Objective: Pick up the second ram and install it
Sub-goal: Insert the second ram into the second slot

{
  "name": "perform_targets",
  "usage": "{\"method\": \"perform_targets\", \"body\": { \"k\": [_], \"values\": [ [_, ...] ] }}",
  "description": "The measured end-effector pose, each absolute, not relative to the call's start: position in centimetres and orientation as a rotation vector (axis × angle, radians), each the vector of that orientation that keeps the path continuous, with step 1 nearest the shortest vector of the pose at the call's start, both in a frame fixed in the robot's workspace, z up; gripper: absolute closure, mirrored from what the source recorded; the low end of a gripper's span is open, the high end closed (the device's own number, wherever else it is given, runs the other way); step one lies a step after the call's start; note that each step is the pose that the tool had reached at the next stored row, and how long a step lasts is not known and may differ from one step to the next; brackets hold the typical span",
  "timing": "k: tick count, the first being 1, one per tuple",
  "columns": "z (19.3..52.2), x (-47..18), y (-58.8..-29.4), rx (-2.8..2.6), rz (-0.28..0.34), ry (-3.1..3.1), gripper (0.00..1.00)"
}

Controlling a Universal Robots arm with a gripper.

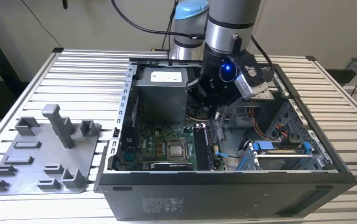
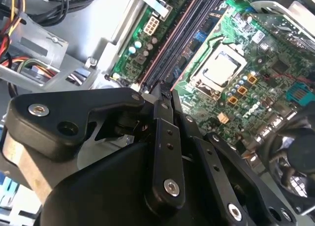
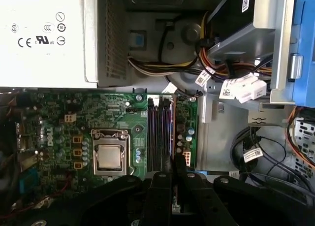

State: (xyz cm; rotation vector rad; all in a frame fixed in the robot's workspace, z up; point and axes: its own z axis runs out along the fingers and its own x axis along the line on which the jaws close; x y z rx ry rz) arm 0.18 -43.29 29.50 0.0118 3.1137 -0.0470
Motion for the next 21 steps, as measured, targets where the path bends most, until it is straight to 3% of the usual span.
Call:
{"method": "perform_targets", "body": {
  "k": [21],
  "values": [
    [27.1,-0.2,-44.3,0.011,-0.054,3.157,0.86]
  ]
}}
